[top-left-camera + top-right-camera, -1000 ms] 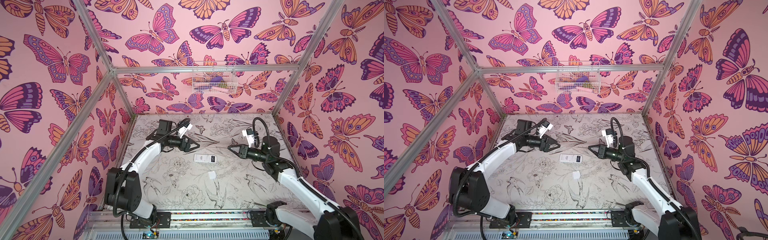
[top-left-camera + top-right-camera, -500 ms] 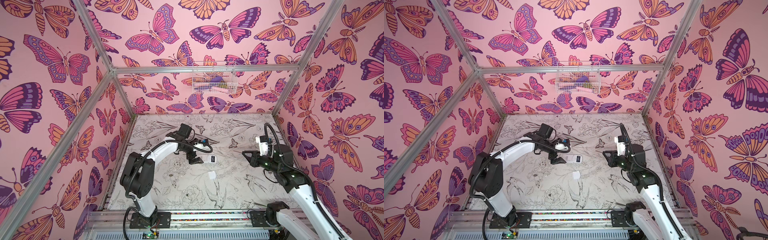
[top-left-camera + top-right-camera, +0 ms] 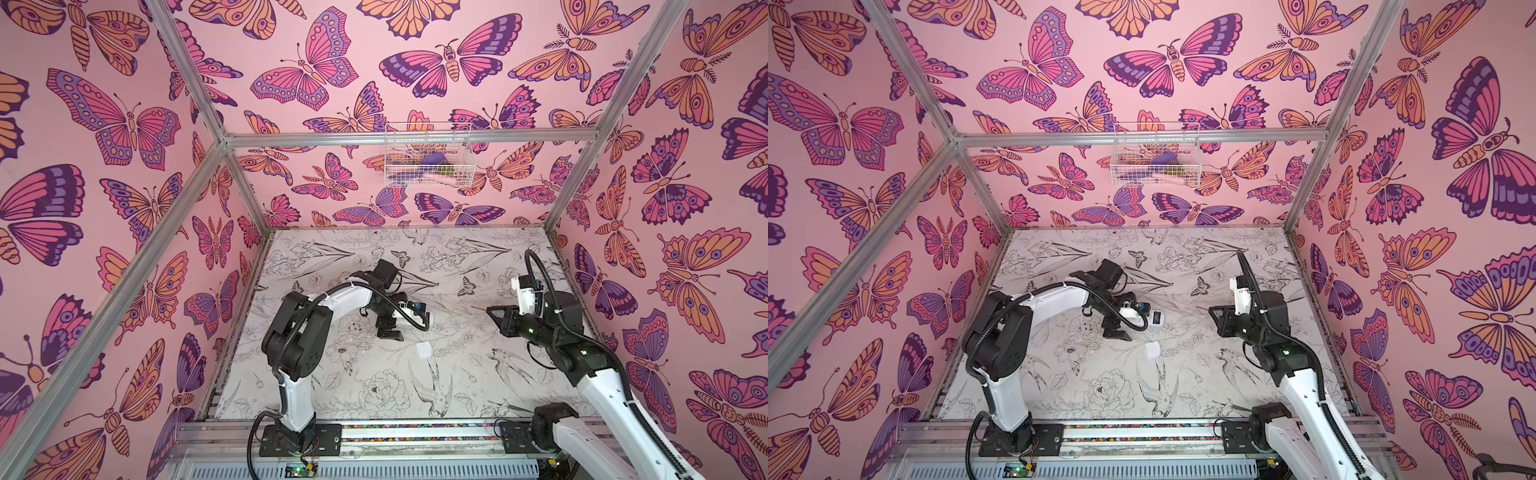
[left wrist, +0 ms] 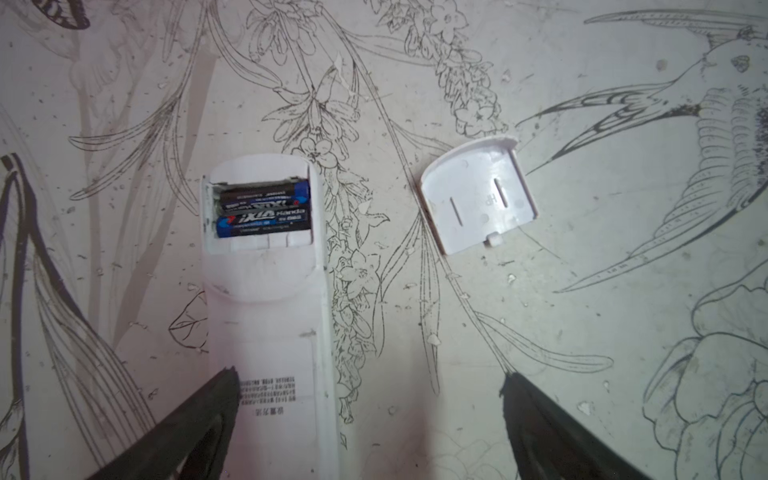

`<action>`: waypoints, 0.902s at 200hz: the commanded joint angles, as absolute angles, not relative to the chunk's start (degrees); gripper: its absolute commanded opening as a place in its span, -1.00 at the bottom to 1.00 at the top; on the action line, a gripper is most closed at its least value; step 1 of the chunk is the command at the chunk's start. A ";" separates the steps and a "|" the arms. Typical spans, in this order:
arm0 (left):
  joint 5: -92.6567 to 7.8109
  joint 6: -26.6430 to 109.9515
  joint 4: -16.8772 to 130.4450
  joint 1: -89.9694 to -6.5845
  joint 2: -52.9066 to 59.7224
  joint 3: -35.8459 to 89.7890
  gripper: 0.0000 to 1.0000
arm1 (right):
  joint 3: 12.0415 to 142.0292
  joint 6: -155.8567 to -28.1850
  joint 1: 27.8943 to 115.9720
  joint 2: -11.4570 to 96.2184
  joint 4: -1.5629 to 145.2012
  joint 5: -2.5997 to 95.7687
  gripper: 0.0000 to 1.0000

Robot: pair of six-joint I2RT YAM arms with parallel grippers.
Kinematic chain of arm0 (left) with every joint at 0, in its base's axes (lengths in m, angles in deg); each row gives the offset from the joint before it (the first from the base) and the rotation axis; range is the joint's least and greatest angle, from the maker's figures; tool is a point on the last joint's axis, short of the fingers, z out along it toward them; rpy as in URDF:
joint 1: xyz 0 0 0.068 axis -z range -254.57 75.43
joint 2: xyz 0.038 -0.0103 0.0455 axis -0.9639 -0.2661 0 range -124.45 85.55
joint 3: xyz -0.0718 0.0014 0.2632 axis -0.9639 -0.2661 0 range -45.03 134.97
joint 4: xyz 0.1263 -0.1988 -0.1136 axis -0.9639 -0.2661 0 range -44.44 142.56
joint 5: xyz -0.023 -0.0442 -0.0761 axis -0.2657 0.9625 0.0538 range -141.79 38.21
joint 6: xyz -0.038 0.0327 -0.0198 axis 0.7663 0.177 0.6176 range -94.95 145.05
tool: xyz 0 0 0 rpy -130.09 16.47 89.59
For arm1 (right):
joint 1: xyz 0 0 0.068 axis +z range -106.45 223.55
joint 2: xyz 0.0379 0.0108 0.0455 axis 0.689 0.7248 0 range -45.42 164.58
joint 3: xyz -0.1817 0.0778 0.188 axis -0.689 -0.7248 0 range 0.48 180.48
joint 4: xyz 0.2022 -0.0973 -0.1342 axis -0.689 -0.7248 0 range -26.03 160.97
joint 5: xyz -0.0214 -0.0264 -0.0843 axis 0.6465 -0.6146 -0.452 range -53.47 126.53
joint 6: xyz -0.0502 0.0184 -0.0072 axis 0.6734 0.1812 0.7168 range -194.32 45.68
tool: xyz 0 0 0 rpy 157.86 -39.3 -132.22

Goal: Unload the batteries from the remote control
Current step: 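Move the left gripper down onto the white remote and grasp its lower end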

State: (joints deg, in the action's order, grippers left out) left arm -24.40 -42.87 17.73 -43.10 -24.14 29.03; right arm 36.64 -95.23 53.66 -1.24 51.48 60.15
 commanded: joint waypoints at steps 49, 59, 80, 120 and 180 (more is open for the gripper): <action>-27.48 -37.18 15.91 -42.49 -31.71 37.91 1.00 | 36.17 -94.49 53.36 0.62 52.92 63.14 -0.96; -27.35 -37.10 15.30 -42.49 -32.61 38.70 0.98 | 36.25 -94.54 53.32 0.78 53.01 63.27 -0.96; -27.65 -36.86 14.04 -42.49 -34.76 40.27 0.93 | 36.17 -94.62 53.36 1.06 53.17 63.29 -0.96; -28.58 -37.34 11.60 -42.49 -37.12 42.33 0.72 | 36.08 -94.71 53.38 1.75 53.64 64.18 -0.96; -32.41 -39.59 11.35 -42.31 -37.46 40.71 0.23 | 36.00 -94.55 53.33 2.24 54.04 64.79 -0.96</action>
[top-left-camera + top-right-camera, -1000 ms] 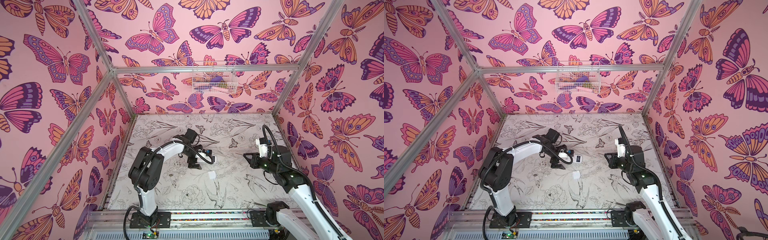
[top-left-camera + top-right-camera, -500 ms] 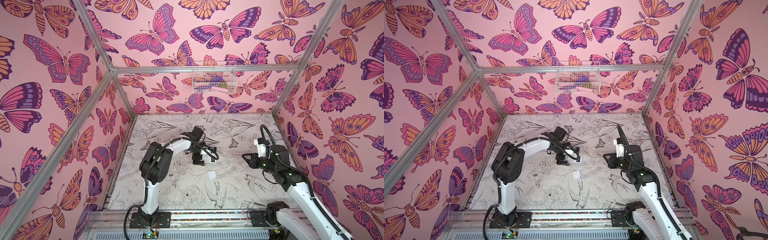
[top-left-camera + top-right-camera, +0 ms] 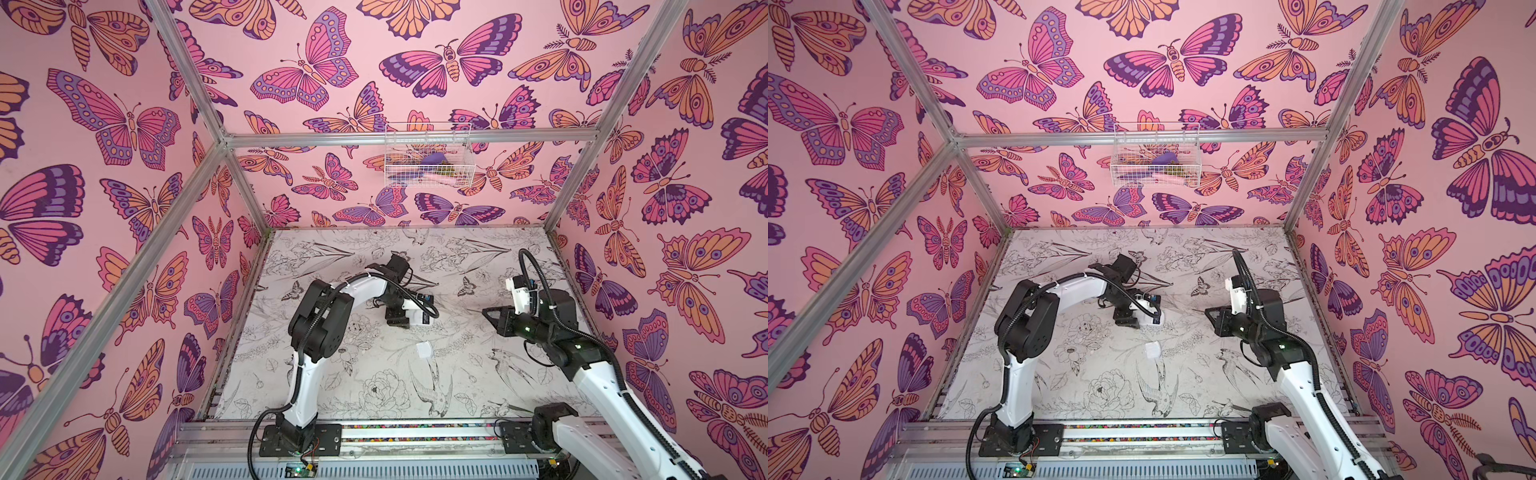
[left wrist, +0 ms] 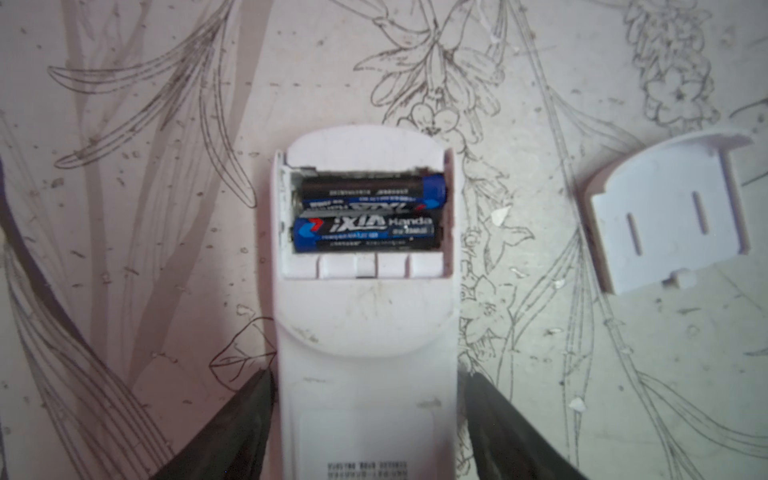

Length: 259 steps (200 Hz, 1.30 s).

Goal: Unload the batteries from the remote control
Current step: 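Move the left gripper down onto the white remote and grasp its lower end, then bring the screwdriver tip with the right gripper to the battery compartment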

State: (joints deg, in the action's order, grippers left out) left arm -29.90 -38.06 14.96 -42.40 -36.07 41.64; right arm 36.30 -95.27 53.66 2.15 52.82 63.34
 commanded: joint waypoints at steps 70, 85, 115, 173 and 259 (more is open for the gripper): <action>-32.17 -40.41 11.44 -42.24 -32.45 38.78 -0.17 | 34.60 -95.79 53.34 3.86 57.03 67.82 -0.96; -33.67 -40.26 11.39 -42.27 -30.59 38.25 -0.17 | 34.55 -96.02 53.40 4.39 57.49 68.08 -0.96; -33.55 -38.60 10.64 -42.54 -25.89 36.74 -0.19 | 34.64 -96.42 53.53 5.11 58.18 68.44 -0.96; -32.78 -33.74 8.56 -42.66 -17.37 32.82 -0.21 | 34.88 -94.81 57.49 5.65 58.85 66.65 -0.97; -34.22 -30.06 8.49 -42.66 -4.88 18.53 -0.21 | 35.99 -83.59 70.92 10.52 62.24 62.77 -0.97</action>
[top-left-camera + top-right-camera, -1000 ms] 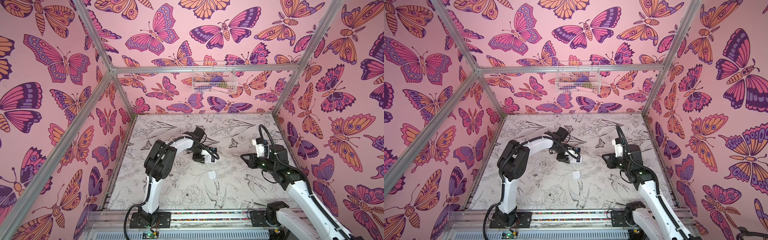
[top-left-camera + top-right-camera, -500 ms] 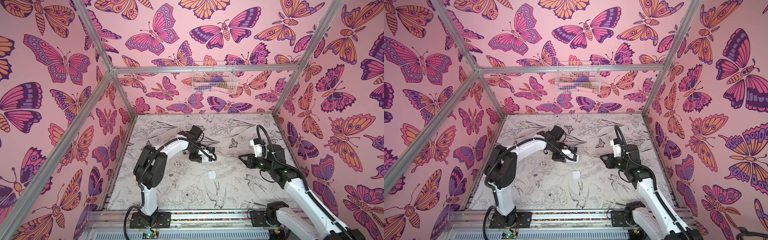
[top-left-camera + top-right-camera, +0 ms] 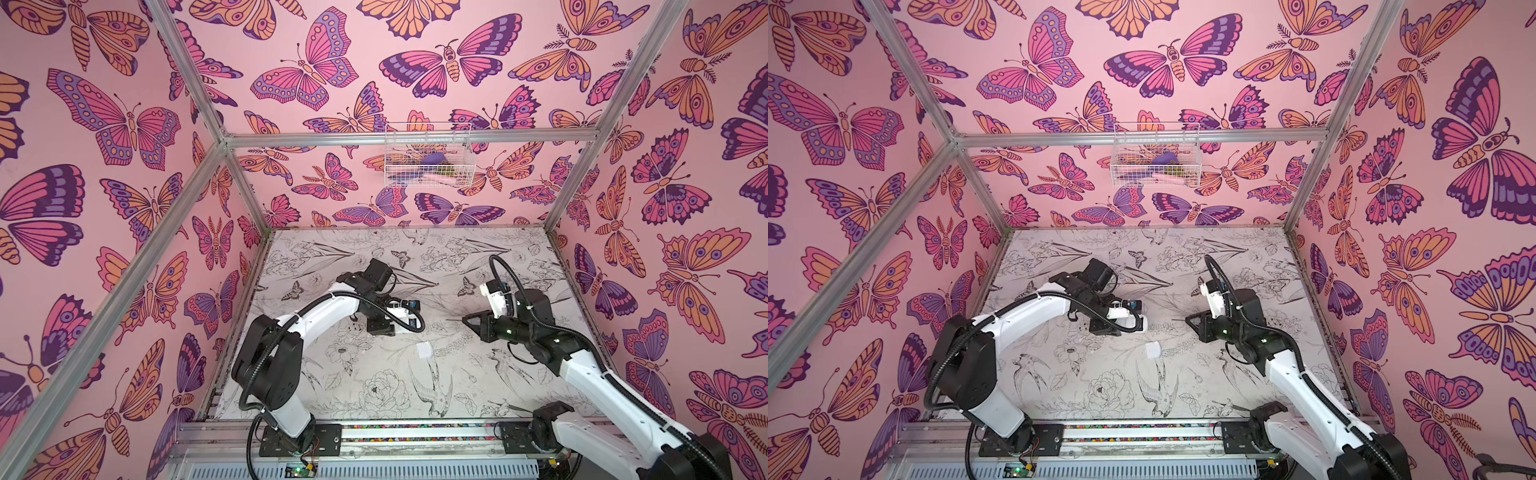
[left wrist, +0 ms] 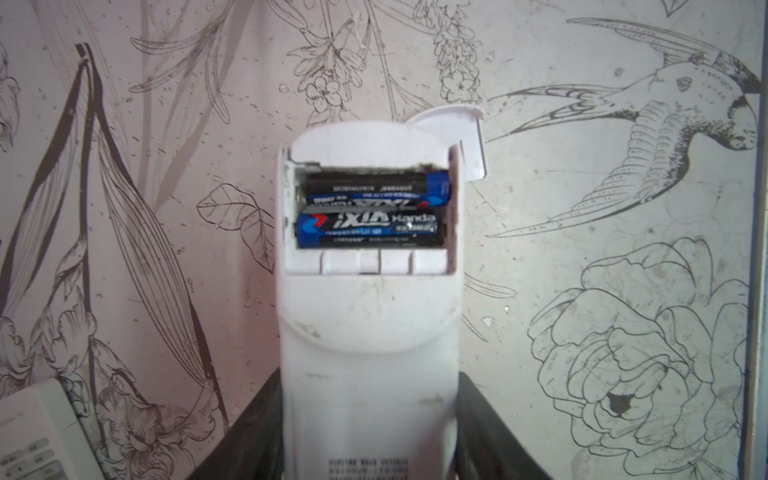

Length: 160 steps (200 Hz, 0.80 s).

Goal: Unload the batteries from the remote control
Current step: 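Bring the screwdriver tip with the right gripper to the battery compartment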

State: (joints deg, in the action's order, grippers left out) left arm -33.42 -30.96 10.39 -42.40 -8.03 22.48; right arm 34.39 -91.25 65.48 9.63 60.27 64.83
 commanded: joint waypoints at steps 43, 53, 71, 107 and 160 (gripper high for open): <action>-34.83 -30.07 8.42 -42.71 -2.06 13.28 -0.24 | 34.92 -75.19 81.33 15.80 68.51 62.21 -0.97; -34.28 -30.05 8.50 -42.66 -1.72 12.51 -0.24 | 34.55 -73.15 82.82 17.30 70.34 63.11 -0.98; -34.69 -30.65 8.85 -42.66 -1.80 11.84 -0.24 | 34.15 -70.47 84.06 19.69 73.36 64.79 -1.00; -34.19 -30.77 9.93 -42.94 -2.99 10.97 -0.22 | 35.33 -65.81 84.12 23.49 74.86 69.26 -1.00; -32.79 -30.19 11.91 -43.10 -4.02 9.78 -0.21 | 37.97 -65.36 84.15 29.51 75.42 76.03 -1.00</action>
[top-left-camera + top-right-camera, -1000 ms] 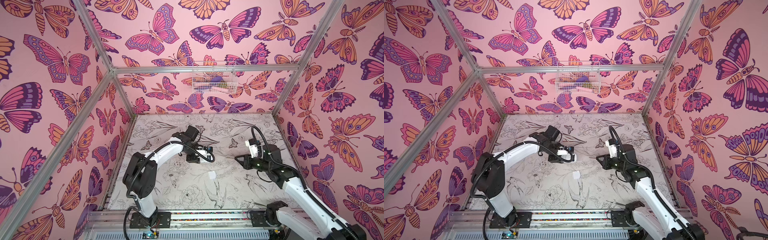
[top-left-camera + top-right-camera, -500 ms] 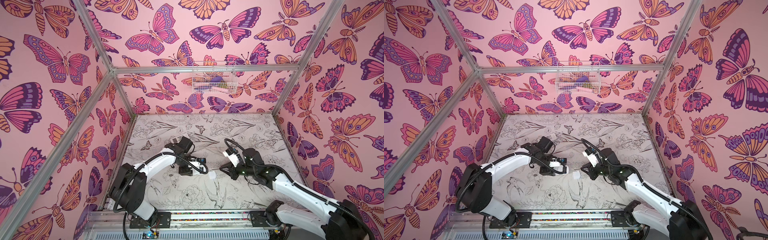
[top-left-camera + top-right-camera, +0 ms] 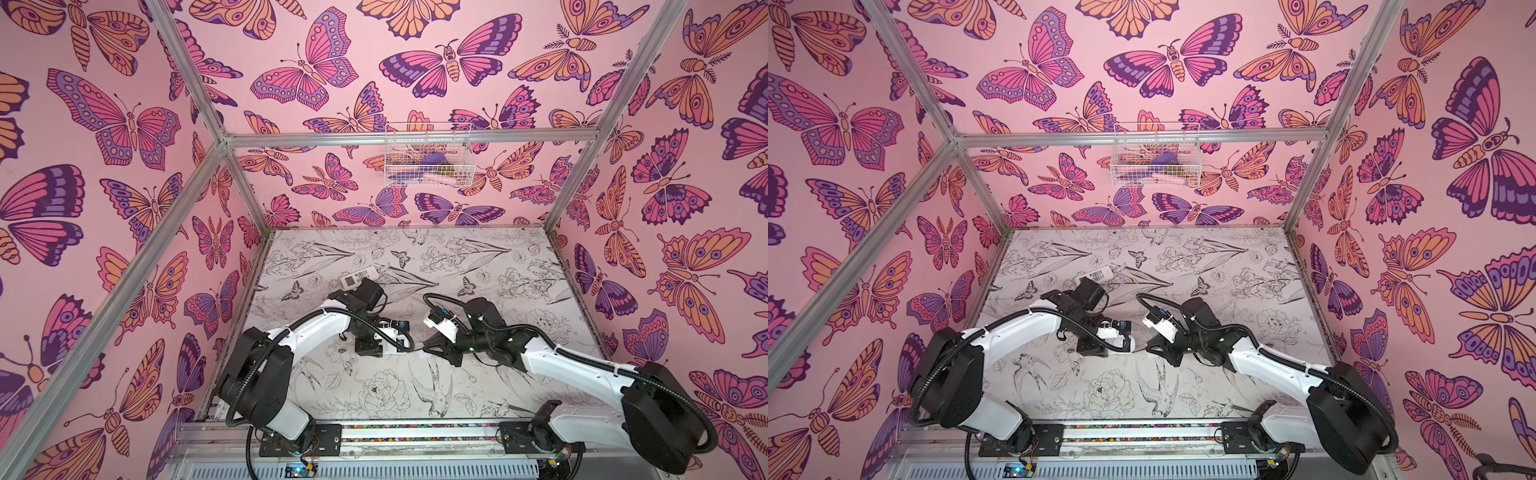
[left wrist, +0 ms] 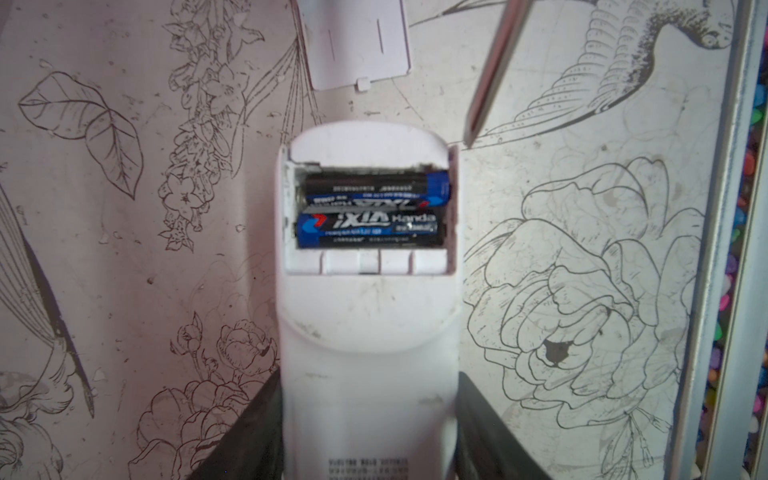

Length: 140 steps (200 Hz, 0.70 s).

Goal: Unload the batteries from the remote control
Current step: 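Bring the screwdriver tip with the right gripper to the battery compartment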

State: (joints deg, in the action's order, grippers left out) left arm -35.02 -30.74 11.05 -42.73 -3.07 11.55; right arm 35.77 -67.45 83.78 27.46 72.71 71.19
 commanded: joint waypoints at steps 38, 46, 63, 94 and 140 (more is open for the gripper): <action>-32.72 -30.67 12.82 -43.10 -4.87 9.13 -0.21 | 38.39 -66.76 83.75 32.08 78.82 76.67 -1.00; -32.85 -30.84 12.86 -43.10 -4.97 8.94 -0.21 | 38.36 -66.61 83.48 31.98 78.64 76.59 -1.00; -32.92 -31.18 13.02 -43.09 -5.11 8.74 -0.21 | 38.30 -65.66 82.80 31.75 77.24 76.48 -1.00; -32.70 -31.11 13.07 -43.02 -5.23 8.83 -0.21 | 38.95 -62.96 82.66 32.25 72.89 76.21 -1.00; -32.65 -30.94 13.01 -43.02 -5.32 8.94 -0.21 | 39.86 -61.53 82.66 34.14 70.97 76.02 -1.00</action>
